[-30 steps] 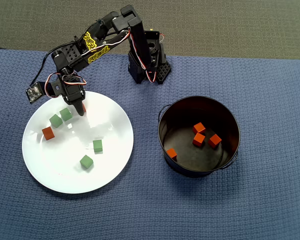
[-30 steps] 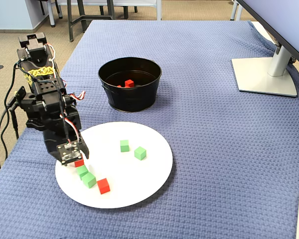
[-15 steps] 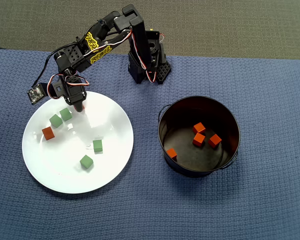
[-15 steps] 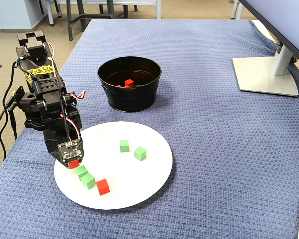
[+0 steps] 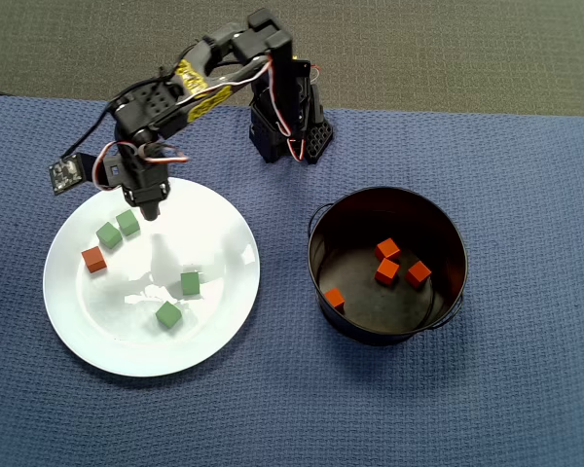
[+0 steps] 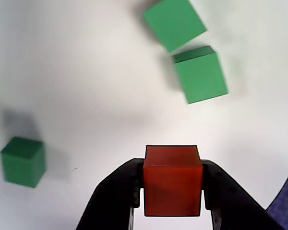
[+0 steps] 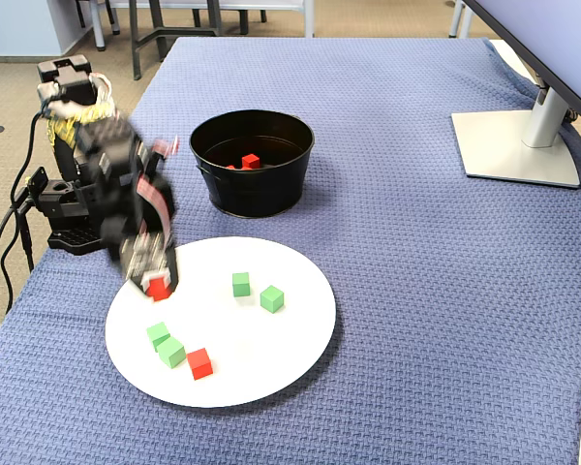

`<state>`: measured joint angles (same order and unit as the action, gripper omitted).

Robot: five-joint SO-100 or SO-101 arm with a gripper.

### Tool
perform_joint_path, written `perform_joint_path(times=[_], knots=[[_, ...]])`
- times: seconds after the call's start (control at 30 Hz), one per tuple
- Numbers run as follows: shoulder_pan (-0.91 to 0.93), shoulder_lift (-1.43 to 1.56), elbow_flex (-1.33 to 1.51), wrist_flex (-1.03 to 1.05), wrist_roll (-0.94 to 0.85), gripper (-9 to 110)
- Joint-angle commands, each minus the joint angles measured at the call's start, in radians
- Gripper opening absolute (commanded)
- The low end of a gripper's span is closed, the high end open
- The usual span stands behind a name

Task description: Pick up the red cubes from the white plate and place them in the black recipient

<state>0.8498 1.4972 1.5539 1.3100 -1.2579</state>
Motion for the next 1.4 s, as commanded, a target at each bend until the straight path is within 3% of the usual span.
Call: perform_joint_path(times=[0.0, 0.43, 0.63, 0.77, 0.83, 0.9, 0.97, 1.23, 1.37], knots=[[-0.183, 0.146, -0.161, 0.101, 0.213, 0], [-0.879, 0.380, 0.028, -0.222, 0.985, 0], [-1.173, 0.465, 0.120, -0.233, 1.137, 0], [-1.285, 0.492, 0.153, -0.193, 1.137, 0], [-1.313, 0.492, 0.153, -0.141, 1.066, 15], [-1.292, 0.492, 0.152, -0.115, 0.996, 32], [-1.226, 0.485, 0.120, -0.101, 0.971, 35], [-0.845, 0.420, -0.094, 0.051, 0.839, 28], [-0.554, 0.314, -0.172, 0.103, 0.640, 26]])
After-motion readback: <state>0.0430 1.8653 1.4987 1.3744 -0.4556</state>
